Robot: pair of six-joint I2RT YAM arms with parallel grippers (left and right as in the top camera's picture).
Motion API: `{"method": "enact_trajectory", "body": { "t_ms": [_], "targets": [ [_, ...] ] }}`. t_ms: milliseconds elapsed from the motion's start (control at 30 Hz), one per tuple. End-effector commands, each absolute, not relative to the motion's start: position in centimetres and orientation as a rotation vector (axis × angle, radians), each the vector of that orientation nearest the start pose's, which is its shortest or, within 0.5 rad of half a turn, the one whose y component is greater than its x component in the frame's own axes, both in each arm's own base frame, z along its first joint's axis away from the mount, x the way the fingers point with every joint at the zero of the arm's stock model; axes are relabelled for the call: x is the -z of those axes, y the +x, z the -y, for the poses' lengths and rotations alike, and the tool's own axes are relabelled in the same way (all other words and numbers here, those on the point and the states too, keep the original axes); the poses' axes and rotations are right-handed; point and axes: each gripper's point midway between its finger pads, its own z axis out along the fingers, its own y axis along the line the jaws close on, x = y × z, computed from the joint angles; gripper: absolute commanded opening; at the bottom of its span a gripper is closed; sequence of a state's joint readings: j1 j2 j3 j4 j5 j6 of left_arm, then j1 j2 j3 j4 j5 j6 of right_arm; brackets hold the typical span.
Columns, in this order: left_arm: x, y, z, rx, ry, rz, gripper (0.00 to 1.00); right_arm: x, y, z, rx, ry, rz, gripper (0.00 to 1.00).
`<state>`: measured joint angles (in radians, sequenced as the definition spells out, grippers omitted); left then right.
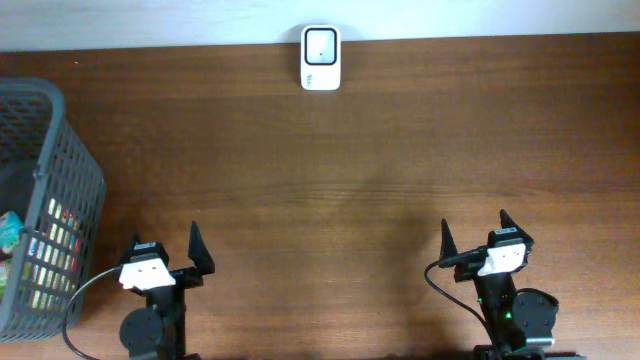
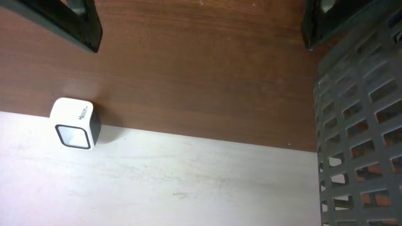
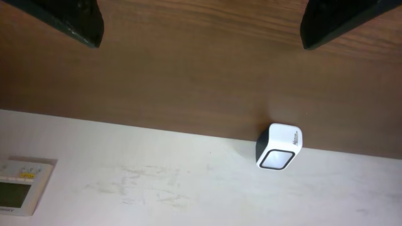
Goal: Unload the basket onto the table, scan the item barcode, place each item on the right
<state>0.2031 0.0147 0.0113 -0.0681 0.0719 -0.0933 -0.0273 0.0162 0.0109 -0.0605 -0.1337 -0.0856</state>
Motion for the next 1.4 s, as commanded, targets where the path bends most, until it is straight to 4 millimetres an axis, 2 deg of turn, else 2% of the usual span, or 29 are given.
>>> {"method": "enact_trajectory", "body": {
  "t_ms": [0, 400, 467, 867, 1067, 1133, 1233, 1300, 1367],
  "targets": [
    [-15.9, 24.3, -3.5, -0.03, -0.163, -1.633, 0.99, -15.6, 24.6, -2.0, -0.042, -0.166, -1.64, 0.99],
    [-15.9, 24.3, -3.5, -0.03, -0.163, -1.633, 0.99, -15.6, 24.6, -2.0, -0.042, -0.166, -1.64, 0.99],
    [-15.7, 24.2, -4.5, -0.08, -0.21, -1.636, 0.99, -15.6, 24.6, -2.0, -0.042, -0.166, -1.64, 0.99],
    [-16.0, 24.3, -4.0, -0.056, -0.185, -1.627, 0.99, -15.6, 24.6, -2.0, -0.042, -0.166, -1.64, 0.98],
    [-18.7, 24.5, -3.2, -0.046, -0.108, -1.618, 0.99, -15.6, 24.6, -2.0, -0.042, -0.166, -1.64, 0.99],
    [-19.8, 25.0, -2.9, -0.037, -0.083, -1.644, 0.99, -15.6, 24.6, -2.0, -0.042, -0.166, -1.64, 0.99],
    [-22.1, 26.5, -1.4, 0.022, 0.023, -1.695, 0.99, -15.6, 24.6, -2.0, -0.042, -0.166, -1.64, 0.99],
    [-25.0, 29.4, -0.4, 0.12, 0.083, -1.756, 0.99, -15.6, 24.6, -2.0, -0.042, -0.166, -1.64, 0.99],
    [-26.9, 32.8, -0.6, 0.131, 0.127, -1.845, 0.99, -15.6, 24.6, -2.0, -0.042, -0.166, -1.64, 0.99]
  ]
}}
